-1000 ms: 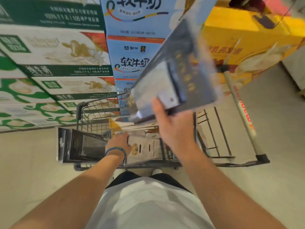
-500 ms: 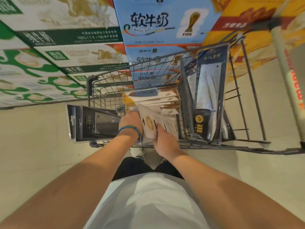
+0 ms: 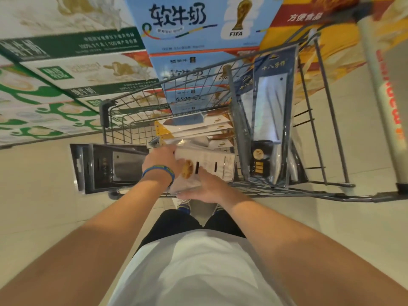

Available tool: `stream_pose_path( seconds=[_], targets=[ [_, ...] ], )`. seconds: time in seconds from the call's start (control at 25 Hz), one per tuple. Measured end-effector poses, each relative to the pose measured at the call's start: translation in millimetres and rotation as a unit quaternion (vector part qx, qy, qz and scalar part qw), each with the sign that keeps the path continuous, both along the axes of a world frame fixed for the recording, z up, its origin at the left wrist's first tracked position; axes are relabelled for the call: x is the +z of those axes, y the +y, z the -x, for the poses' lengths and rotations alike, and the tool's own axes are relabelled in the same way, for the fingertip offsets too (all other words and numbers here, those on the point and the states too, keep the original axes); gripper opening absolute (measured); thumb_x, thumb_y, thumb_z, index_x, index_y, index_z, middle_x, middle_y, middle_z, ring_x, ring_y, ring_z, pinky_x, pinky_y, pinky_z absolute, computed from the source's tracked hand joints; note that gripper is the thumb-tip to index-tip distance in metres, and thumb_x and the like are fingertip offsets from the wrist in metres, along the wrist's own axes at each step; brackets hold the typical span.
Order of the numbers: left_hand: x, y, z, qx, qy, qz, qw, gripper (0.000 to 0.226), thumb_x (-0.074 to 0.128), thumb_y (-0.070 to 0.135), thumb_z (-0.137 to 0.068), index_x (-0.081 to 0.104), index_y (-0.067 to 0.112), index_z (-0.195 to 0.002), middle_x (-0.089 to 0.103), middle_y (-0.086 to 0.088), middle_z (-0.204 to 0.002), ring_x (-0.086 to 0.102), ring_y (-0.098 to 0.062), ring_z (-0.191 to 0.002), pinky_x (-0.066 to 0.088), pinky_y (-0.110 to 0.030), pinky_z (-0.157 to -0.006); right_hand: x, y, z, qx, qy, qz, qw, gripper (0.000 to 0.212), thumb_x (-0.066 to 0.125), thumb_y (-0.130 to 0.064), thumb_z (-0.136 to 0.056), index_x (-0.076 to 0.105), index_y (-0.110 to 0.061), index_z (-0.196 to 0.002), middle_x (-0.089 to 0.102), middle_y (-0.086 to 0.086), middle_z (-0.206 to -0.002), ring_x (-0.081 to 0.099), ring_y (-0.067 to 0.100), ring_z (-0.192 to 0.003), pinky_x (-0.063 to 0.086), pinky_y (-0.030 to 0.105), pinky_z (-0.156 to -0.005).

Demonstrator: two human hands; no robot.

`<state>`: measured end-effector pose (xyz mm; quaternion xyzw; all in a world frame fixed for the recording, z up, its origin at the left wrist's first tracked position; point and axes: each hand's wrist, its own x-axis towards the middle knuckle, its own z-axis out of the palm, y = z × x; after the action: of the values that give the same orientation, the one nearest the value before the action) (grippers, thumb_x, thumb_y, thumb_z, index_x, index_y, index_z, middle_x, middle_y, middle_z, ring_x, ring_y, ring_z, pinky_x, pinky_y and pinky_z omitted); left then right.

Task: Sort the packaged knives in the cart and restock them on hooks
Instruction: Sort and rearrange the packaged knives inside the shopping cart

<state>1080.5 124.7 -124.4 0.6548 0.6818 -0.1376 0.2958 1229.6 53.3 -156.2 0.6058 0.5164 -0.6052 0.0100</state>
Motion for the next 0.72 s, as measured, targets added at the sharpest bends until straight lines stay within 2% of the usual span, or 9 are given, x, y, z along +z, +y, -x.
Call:
stream_pose_path(
  seconds=[0.12, 0.2, 0.28, 0.36, 0.48, 0.56, 0.64, 0.68, 0.72],
  targets=[
    [-1, -1, -1, 0.046, 0.035, -0.023, 0.998, 0.022, 0.061, 0.04, -0.085, 0.065, 0.034, -0.106, 0.061, 0.001, -0.081, 0.056, -0.026, -0.072, 0.047, -0.032, -0.06, 29, -2, 4, 0.092, -0.006, -0.094, 0.991, 0.055, 0.07, -0.057, -0.085, 0.061, -0.03, -0.132, 0.063, -0.009, -0.128, 0.059, 0.015, -0.114, 0.049, 0.034, -0.092],
    [-2, 2, 0, 0.058, 0.045, -0.012, 0.997, 0.021, 0.061, 0.038, -0.084, 0.066, 0.033, -0.104, 0.062, 0.0, -0.082, 0.057, -0.027, -0.073, 0.051, -0.034, -0.062, 61, -1, 5, 0.1, -0.049, -0.19, 0.975, 0.044, 0.051, -0.061, -0.089, 0.067, -0.034, -0.119, 0.07, -0.01, -0.113, 0.063, 0.013, -0.096, 0.048, 0.026, -0.074],
    [-2, 3, -1, 0.067, 0.05, -0.01, 0.996, 0.023, 0.061, 0.035, -0.085, 0.067, 0.034, -0.108, 0.064, -0.001, -0.085, 0.058, -0.027, -0.074, 0.052, -0.035, -0.064, 98, 7, -13, 0.024, -0.056, -0.331, 0.942, 0.038, 0.042, -0.056, -0.09, 0.07, -0.032, -0.099, 0.071, -0.013, -0.085, 0.058, 0.005, -0.069, 0.039, 0.016, -0.056],
    [-2, 1, -2, 0.065, 0.058, -0.018, 0.996, 0.026, 0.062, 0.037, -0.085, 0.067, 0.034, -0.11, 0.066, -0.002, -0.087, 0.059, -0.027, -0.074, 0.053, -0.035, -0.063, 124, 24, -51, -0.099, -0.056, -0.412, 0.904, 0.028, 0.046, -0.048, -0.095, 0.067, -0.03, -0.091, 0.067, -0.012, -0.073, 0.06, 0.004, -0.062, 0.047, 0.018, -0.054],
    [-4, 0, -4, 0.051, 0.068, -0.02, 0.996, 0.026, 0.062, 0.04, -0.085, 0.066, 0.034, -0.11, 0.066, -0.002, -0.092, 0.061, -0.026, -0.078, 0.057, -0.037, -0.068, 118, 63, -121, -0.278, -0.183, -0.388, 0.86, 0.017, 0.053, -0.041, -0.099, 0.062, -0.029, -0.105, 0.067, -0.01, -0.1, 0.064, 0.011, -0.091, 0.056, 0.033, -0.078],
    [-6, -1, -2, 0.045, 0.074, -0.02, 0.996, 0.029, 0.061, 0.043, -0.086, 0.065, 0.034, -0.113, 0.065, -0.004, -0.102, 0.062, -0.028, -0.085, 0.056, -0.038, -0.07, 88, 83, -160, -0.281, -0.304, -0.263, 0.871, 0.045, 0.06, -0.038, -0.098, 0.053, -0.013, -0.134, 0.062, 0.009, -0.127, 0.057, 0.029, -0.116, 0.05, 0.042, -0.093],
    [-8, -4, -1, 0.038, 0.085, -0.023, 0.995, 0.038, 0.062, 0.047, -0.086, 0.061, 0.033, -0.121, 0.058, -0.007, -0.12, 0.062, -0.032, -0.095, 0.055, -0.041, -0.074, 59, 91, -179, -0.28, -0.314, -0.132, 0.897, 0.072, 0.067, -0.035, -0.095, 0.031, -0.008, -0.152, 0.053, 0.021, -0.141, 0.054, 0.04, -0.126, 0.049, 0.044, -0.096],
    [-9, -6, -2, 0.037, 0.087, -0.024, 0.995, 0.043, 0.063, 0.048, -0.085, 0.058, 0.033, -0.126, 0.051, -0.008, -0.133, 0.062, -0.035, -0.101, 0.055, -0.043, -0.077, 47, 93, -185, -0.296, -0.301, -0.123, 0.898, 0.073, 0.069, -0.034, -0.094, 0.031, -0.01, -0.152, 0.055, 0.021, -0.139, 0.056, 0.041, -0.123, 0.051, 0.043, -0.091],
    [-9, -9, -4, 0.038, 0.086, -0.026, 0.995, 0.048, 0.064, 0.048, -0.085, 0.054, 0.034, -0.13, 0.041, -0.008, -0.145, 0.061, -0.039, -0.106, 0.055, -0.045, -0.08, 37, 94, -189, -0.313, -0.296, -0.142, 0.891, 0.065, 0.071, -0.033, -0.093, 0.041, -0.009, -0.146, 0.06, 0.021, -0.131, 0.06, 0.041, -0.117, 0.051, 0.041, -0.084]
  ],
)
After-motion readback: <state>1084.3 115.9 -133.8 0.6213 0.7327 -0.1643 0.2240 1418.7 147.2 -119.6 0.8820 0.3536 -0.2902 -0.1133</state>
